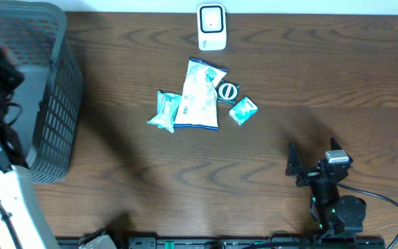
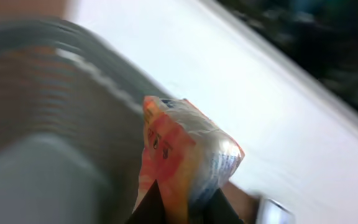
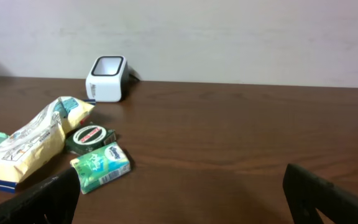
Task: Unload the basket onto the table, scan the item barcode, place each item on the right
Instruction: 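Carry the orange-red box to the scanner and drop it right of the items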
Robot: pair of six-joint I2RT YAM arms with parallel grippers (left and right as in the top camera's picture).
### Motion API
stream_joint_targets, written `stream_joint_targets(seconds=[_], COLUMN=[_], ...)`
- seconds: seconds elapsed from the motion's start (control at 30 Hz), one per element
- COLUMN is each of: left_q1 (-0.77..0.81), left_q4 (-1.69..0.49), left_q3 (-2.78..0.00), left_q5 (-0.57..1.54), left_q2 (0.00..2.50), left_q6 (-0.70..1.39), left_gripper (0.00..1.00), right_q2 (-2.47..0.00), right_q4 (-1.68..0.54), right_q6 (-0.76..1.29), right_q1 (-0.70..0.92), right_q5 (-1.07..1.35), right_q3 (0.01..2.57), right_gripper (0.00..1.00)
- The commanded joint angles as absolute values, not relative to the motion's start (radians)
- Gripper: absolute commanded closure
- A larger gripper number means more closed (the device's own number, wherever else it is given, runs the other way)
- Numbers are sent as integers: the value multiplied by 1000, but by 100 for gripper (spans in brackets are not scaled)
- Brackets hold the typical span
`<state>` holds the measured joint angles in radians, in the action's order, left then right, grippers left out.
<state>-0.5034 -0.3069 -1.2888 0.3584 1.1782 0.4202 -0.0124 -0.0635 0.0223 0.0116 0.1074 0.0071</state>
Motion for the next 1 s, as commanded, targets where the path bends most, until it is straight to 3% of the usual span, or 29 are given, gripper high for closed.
stream_joint_targets(seconds=[0.0, 0.1, 0.33, 0.73, 0.77, 0.9, 0.97], left_q1=[-323, -113, 187, 423, 435, 455, 455], left_q4=[-313, -333, -333, -236, -222, -190, -181], left_q3=[-1297, -1293, -1293, -1293, -1293, -1293, -1293], left_q5=[471, 471, 415, 403, 403, 403, 403], left_q2=[1174, 1225, 1410, 1766, 1785, 1818, 1818], left_q6=[505, 433, 265, 266, 266, 266, 266], left_gripper=[93, 93, 93, 92, 85, 83, 68], right_q2=[-8, -8, -8, -8, -8, -8, -8], right_q4=[-68, -68, -67, -67, -67, -68, -68], right_q6=[28, 28, 28, 28, 28, 28, 28], right_q1=[20, 20, 20, 20, 20, 20, 20], right_q5=[107, 107, 107, 107, 107, 107, 107], right_q3=[6, 6, 6, 6, 6, 6, 6], right_gripper=[1, 1, 1, 1, 1, 1, 1])
